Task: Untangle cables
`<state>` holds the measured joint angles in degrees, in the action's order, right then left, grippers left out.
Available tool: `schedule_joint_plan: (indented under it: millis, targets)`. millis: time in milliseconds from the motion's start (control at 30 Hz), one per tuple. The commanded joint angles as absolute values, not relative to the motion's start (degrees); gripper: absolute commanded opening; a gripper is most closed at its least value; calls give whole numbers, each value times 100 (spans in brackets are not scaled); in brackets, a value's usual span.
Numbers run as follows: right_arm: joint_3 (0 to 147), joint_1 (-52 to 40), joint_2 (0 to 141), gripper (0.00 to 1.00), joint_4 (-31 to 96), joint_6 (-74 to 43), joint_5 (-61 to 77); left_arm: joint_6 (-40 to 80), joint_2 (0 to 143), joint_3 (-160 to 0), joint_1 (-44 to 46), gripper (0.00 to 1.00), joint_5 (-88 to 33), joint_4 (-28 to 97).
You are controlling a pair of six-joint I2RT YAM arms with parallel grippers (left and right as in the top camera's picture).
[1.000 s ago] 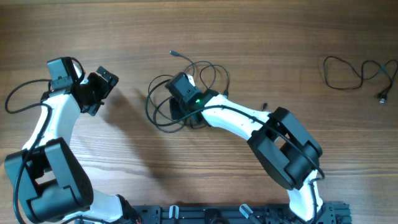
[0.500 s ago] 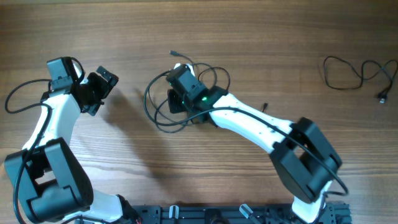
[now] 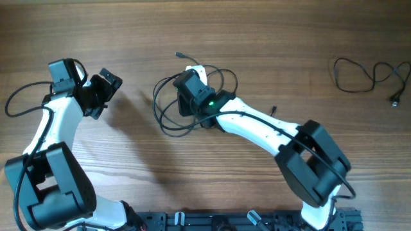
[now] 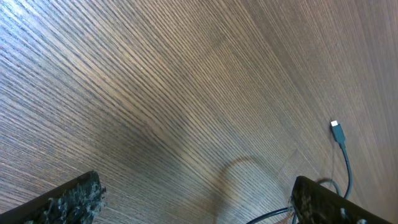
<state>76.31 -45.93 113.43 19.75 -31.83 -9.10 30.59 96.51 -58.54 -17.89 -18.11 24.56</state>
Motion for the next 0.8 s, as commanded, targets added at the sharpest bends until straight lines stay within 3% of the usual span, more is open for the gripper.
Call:
schedule_joint_plan:
  millis: [0, 433, 767]
  targets:
    - [7572, -4574, 11692, 59, 1857, -3170, -980, 3098, 9682, -5813, -1772, 100, -1800, 2438]
    - [7572, -4569, 12057, 59, 1457, -3157, -705, 3098, 9682, -5811, -1774, 100, -1800, 2438]
    - [7572, -4569, 12057, 50, 1452, -3155, -705, 3096, 9682, -5813, -1774, 100, -1800, 2438]
